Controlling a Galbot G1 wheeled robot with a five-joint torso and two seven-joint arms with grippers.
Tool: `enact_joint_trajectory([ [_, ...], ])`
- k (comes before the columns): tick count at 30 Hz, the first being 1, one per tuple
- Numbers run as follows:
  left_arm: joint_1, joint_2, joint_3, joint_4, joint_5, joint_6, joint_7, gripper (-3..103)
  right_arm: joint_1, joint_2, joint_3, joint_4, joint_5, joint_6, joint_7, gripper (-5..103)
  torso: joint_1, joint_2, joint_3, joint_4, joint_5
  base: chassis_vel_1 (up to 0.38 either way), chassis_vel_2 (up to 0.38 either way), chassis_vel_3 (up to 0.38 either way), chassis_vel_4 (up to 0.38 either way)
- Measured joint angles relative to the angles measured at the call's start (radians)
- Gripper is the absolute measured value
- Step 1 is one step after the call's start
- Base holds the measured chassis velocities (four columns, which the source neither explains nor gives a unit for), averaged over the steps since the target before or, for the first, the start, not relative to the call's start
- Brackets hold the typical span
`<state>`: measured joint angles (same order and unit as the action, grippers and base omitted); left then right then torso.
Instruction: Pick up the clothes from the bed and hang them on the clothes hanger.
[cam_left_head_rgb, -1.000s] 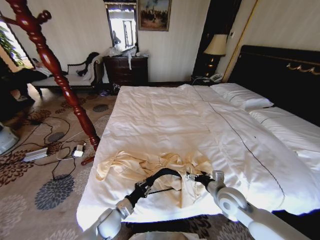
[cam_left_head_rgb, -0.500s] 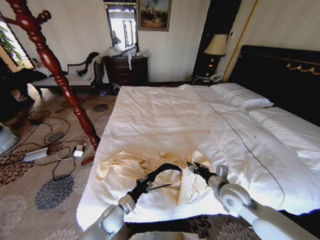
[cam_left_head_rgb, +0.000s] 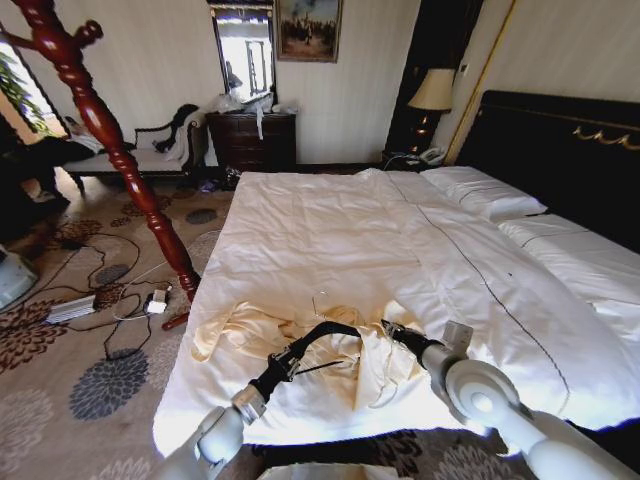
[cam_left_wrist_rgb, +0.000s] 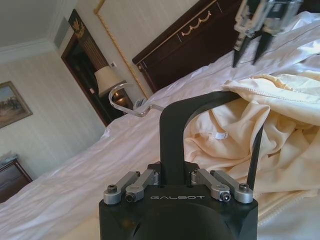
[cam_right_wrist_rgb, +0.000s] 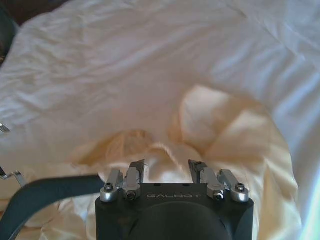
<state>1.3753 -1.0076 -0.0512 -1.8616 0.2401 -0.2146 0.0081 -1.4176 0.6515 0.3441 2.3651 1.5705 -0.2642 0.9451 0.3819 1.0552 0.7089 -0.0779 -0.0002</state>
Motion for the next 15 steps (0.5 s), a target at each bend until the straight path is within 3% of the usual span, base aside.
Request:
enact_joint_trajectory([
  [1,0.002,-0.001,0.000,0.000,0.001,-0.003,0.002,22,-0.020,0.026,-0.009,0.011,0.008,0.021,0.044,58,0.000,0.000,0.000,0.0000,0.0000,0.000,0.000,0.000,0.000],
  [4,0.006,-0.004,0.001,0.002,0.009,-0.014,0.007,22,-0.044,0.060,-0.018,0.008,-0.003,0.051,0.068,64,0.000,0.000,0.000,-0.0003,0.0000,0.000,0.000,0.000,0.000],
  [7,0.011,-0.009,0.005,0.007,0.033,-0.034,0.015,22,-0.051,0.106,-0.019,-0.025,-0.027,0.084,0.072,80,0.000,0.000,0.000,-0.0001,0.0002,0.000,0.000,0.000,0.000],
  [9,0.012,-0.010,0.005,0.008,0.039,-0.037,0.016,22,-0.051,0.120,-0.017,-0.035,-0.038,0.089,0.071,80,0.000,0.000,0.000,0.0000,0.0001,0.000,0.000,0.000,0.000],
  [10,0.014,-0.010,0.005,0.007,0.044,-0.039,0.017,22,-0.052,0.134,-0.014,-0.043,-0.050,0.091,0.068,90,0.000,0.000,0.000,-0.0001,0.0001,0.000,0.000,0.000,0.000],
  [15,0.021,0.000,-0.001,-0.003,0.044,-0.040,0.017,22,-0.052,0.164,-0.016,-0.062,-0.083,0.097,0.052,100,0.000,0.000,0.000,-0.0001,0.0000,0.000,0.000,0.000,0.000],
])
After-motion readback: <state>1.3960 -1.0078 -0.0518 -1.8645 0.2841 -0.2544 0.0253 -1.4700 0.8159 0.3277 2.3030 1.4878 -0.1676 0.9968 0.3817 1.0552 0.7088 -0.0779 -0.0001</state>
